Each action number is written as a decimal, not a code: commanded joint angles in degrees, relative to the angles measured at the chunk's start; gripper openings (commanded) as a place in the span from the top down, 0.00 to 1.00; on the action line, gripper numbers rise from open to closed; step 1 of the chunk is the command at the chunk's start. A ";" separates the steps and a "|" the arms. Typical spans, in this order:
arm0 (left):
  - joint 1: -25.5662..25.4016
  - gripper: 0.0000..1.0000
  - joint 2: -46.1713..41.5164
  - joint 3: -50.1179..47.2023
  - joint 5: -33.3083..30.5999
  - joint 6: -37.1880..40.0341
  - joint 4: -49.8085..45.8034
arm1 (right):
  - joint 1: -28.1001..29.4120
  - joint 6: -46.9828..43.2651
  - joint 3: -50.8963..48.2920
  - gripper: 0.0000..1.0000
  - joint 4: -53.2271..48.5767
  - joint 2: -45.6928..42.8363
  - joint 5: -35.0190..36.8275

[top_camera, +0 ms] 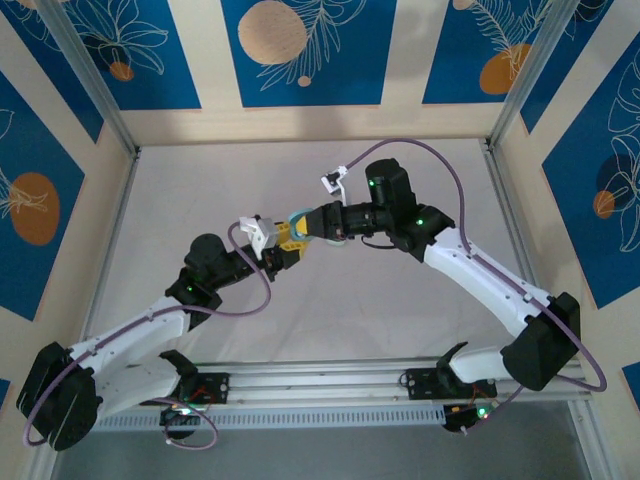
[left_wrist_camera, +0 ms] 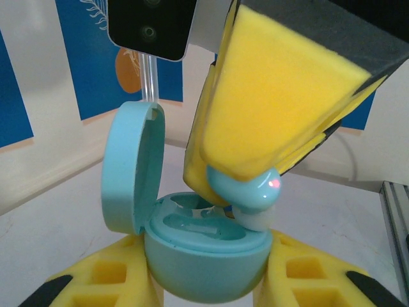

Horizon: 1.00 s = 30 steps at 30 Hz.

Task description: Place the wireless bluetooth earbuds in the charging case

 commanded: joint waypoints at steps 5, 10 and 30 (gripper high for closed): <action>-0.37 0.71 0.12 -0.20 1.83 -0.66 3.07 | 1.15 -0.77 2.55 0.81 -0.26 1.37 1.85; -0.36 0.71 -0.07 -0.27 1.77 -1.04 3.59 | 1.69 -1.17 3.34 0.81 -1.02 2.12 3.74; -0.39 0.71 -1.50 -1.34 0.71 -4.27 9.52 | 5.63 -10.16 8.07 0.77 -14.92 2.72 16.71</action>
